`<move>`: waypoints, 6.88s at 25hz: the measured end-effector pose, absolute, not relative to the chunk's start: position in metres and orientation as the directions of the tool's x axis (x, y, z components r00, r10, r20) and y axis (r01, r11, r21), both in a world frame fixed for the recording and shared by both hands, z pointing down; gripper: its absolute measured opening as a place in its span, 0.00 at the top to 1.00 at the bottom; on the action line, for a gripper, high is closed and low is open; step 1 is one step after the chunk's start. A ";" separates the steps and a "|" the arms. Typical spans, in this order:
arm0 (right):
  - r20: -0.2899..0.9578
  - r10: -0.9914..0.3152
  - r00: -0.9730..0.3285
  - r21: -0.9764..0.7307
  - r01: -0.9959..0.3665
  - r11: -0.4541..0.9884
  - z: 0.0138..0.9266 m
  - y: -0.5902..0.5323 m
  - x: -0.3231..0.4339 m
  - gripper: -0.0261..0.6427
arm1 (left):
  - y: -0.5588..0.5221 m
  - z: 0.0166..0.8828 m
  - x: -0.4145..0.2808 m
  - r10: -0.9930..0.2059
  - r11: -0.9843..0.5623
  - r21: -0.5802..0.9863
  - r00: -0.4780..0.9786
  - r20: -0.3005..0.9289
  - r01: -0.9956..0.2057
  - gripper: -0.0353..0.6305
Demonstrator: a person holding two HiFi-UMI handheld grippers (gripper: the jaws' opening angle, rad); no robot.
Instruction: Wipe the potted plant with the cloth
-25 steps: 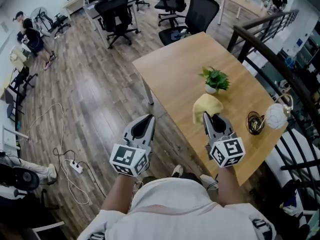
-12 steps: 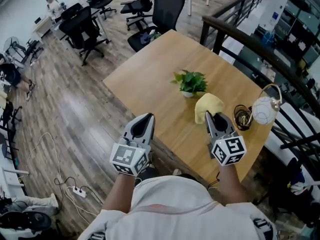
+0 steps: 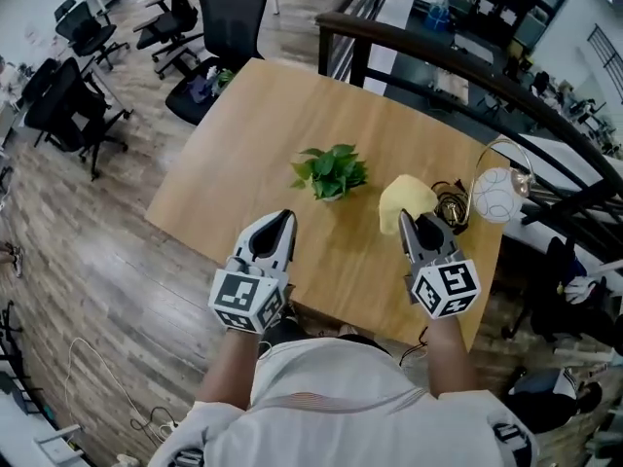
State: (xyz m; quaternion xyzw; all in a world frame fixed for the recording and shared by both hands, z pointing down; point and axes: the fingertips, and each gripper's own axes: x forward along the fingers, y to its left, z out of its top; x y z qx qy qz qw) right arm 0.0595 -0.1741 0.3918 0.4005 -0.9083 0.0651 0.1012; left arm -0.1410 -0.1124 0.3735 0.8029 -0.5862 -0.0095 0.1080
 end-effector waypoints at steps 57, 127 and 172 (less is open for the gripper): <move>0.376 -0.759 -0.532 -0.131 -0.841 0.525 0.472 -0.275 -0.001 0.81 | -0.289 0.619 -0.136 -0.632 -0.457 0.385 0.598 0.494 -0.802 0.85; 0.521 -0.495 -0.695 -0.184 -0.659 0.730 0.552 -0.396 -0.038 0.81 | -0.293 0.620 -0.123 -0.645 -0.463 0.375 0.595 0.479 -0.803 0.85; 0.729 -0.536 -0.426 0.140 -0.674 0.725 0.573 -0.421 0.005 0.81 | -0.296 0.618 -0.123 -0.651 -0.472 0.373 0.601 0.463 -0.799 0.85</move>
